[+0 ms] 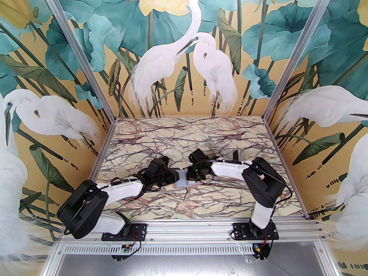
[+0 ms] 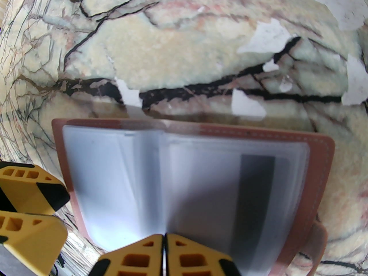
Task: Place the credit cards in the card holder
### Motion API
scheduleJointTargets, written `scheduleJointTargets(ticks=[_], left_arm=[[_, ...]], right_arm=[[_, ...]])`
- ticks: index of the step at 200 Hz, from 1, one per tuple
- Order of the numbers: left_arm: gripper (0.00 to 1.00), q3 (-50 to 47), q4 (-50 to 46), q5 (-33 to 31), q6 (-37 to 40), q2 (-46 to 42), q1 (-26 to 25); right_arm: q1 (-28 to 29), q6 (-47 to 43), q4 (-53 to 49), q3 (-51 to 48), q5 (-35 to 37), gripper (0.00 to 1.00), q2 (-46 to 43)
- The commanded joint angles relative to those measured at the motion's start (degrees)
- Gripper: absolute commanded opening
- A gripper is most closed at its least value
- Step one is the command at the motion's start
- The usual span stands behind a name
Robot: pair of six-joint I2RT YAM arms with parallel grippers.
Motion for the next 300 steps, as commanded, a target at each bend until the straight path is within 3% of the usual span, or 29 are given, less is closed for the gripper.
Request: scheduleJointTargets(ticks=[1,120,174,202,240,285,300], left_arm=[[0.42,-0.73,2.46,-1.08,-0.48,1.55,0.17],[0.41,-2.25,5.0,-1.08,-0.81,4.8,0.18],[0.41,-2.89,5.83,-1.18,-0.88,5.24,0.21],[0.41,-3.19,6.06,-1.13,-0.62,5.21,0.21],[0.41,-3.51,7.17,-0.75,-0.48,5.7,0.16],[0.41,-3.93,7.8,-0.74,-0.45,5.7,0.21],[0.41,-3.94,7.76,-0.82,-0.47,5.66,0.22]], right_arm=[[0.19,0.51,0.08,0.47,1.47,0.11,0.95],[0.25,-0.75,-3.83,2.68,4.1,0.12,-1.49],[-1.19,-3.66,-9.59,6.92,7.23,0.22,-7.02],[-5.67,-8.36,-16.64,9.0,11.0,0.27,-11.11],[-17.88,-14.82,-29.57,12.98,21.01,0.41,-16.84],[-26.68,-17.84,-37.61,15.99,36.25,0.49,-16.24],[-28.57,-18.43,-38.35,16.18,37.18,0.5,-15.09]])
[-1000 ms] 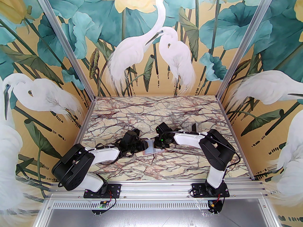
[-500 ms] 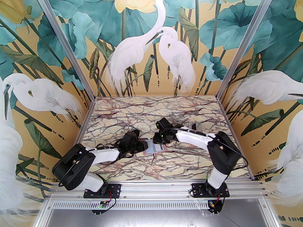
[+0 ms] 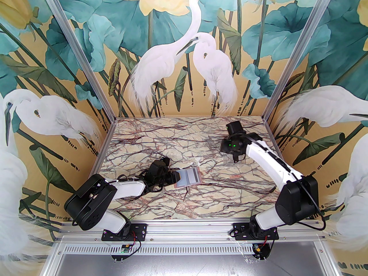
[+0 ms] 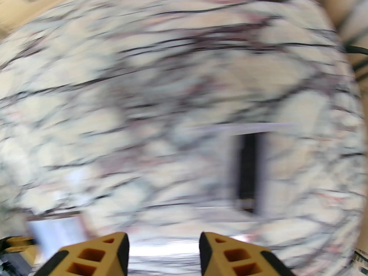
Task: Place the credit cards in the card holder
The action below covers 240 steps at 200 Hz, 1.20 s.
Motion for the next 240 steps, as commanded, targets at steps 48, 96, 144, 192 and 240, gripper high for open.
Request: scheduleJointTargets(ticks=[48,96,144,192,240], left_arm=[[0.41,-1.74,-1.53,-0.9,-0.37,1.06,0.16],[0.41,-1.76,-1.37,-0.92,-0.44,0.97,0.19],[0.41,-1.78,-1.44,-0.91,-0.49,1.02,0.18],[0.41,-1.8,-1.44,-0.91,-0.46,0.89,0.16],[0.41,-1.78,-1.41,-0.93,-0.44,1.06,0.2]], right_arm=[[-4.72,-5.36,-6.36,2.74,6.9,0.53,8.23],[-5.7,-6.56,-5.93,4.5,7.48,0.54,13.35],[-6.22,-6.93,-5.81,5.93,7.77,0.54,16.69],[-6.46,-7.18,-5.5,7.0,7.34,0.52,19.03],[-6.56,-7.28,-5.53,7.07,7.66,0.51,20.41]])
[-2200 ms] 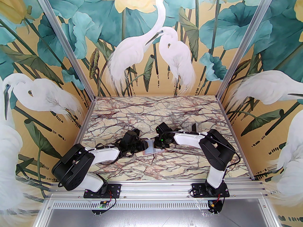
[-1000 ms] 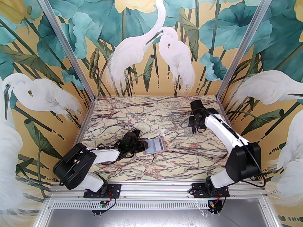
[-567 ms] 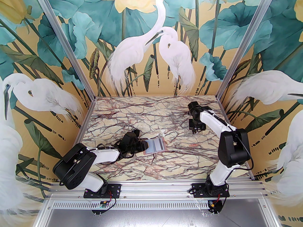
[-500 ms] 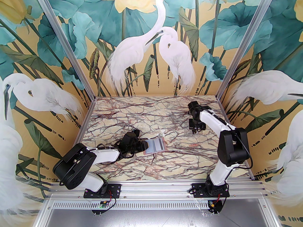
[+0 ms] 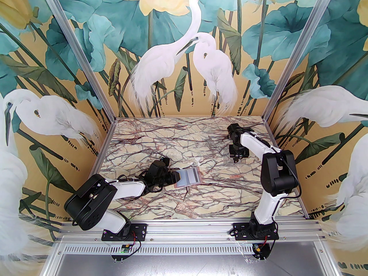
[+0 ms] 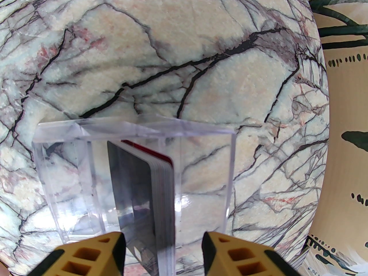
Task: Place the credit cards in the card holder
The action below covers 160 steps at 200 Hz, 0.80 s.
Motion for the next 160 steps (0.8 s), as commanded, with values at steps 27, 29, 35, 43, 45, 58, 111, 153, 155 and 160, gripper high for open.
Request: scheduleJointTargets(ticks=[27,29,35,43,45,58,111,153,155,160], left_arm=[[0.41,-1.44,-2.23,-0.83,-0.33,1.02,0.2],[0.41,-1.42,-2.25,-0.83,-0.35,1.01,0.14],[0.41,-1.45,-2.21,-0.81,-0.33,0.96,0.15],[0.41,-1.41,-2.22,-0.85,-0.35,1.04,0.14],[0.41,-1.41,-2.2,-0.83,-0.33,1.06,0.12],[0.41,-1.41,-2.25,-0.83,-0.35,1.04,0.13],[0.41,-1.34,-2.21,-0.74,-0.33,1.31,0.19],[0.41,-1.23,-2.25,-0.74,-0.32,1.41,0.17],[0.41,-1.28,-2.21,-0.74,-0.32,1.4,0.15],[0.41,-1.31,-2.21,-0.78,-0.33,1.45,0.14]], right_arm=[[-0.3,-0.74,-0.24,1.77,1.68,0.5,1.89],[-0.29,-0.74,-0.27,1.75,1.71,0.5,1.93],[-0.37,-0.74,-0.29,1.73,1.81,0.5,1.92],[-0.3,-0.74,-0.39,1.84,1.98,0.5,1.94],[-0.29,-0.74,-0.39,1.81,2.05,0.5,1.92],[-0.37,-0.81,-0.51,1.92,2.34,0.49,1.96],[-0.29,-0.75,-0.86,2.34,3.26,0.47,1.77],[-0.31,-0.57,-1.12,2.4,4.68,0.44,1.65],[-0.32,-0.52,-1.14,2.42,4.75,0.44,1.65],[-0.3,-0.56,-1.21,2.45,4.75,0.44,1.65]])
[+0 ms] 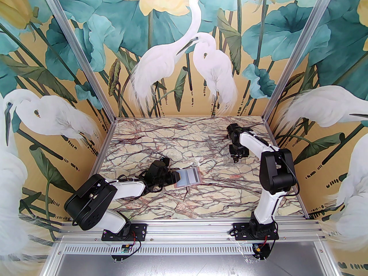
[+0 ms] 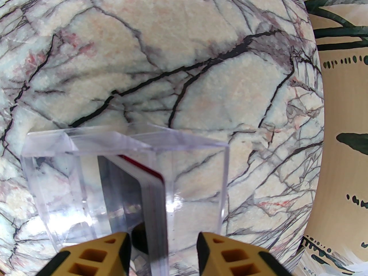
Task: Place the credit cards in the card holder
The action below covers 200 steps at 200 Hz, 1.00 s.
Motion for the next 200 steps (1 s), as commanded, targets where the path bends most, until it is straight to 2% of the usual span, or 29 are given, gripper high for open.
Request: scheduleJointTargets(ticks=[1,200], left_arm=[[0.41,-1.31,-2.19,-0.76,-0.37,1.42,0.13],[0.41,-1.41,-2.12,-0.74,-0.37,1.49,0.19]], right_arm=[[-0.3,-0.57,-1.14,1.49,2.37,0.44,0.16],[-0.5,-0.66,-2.24,1.76,3.27,0.35,-2.13]])
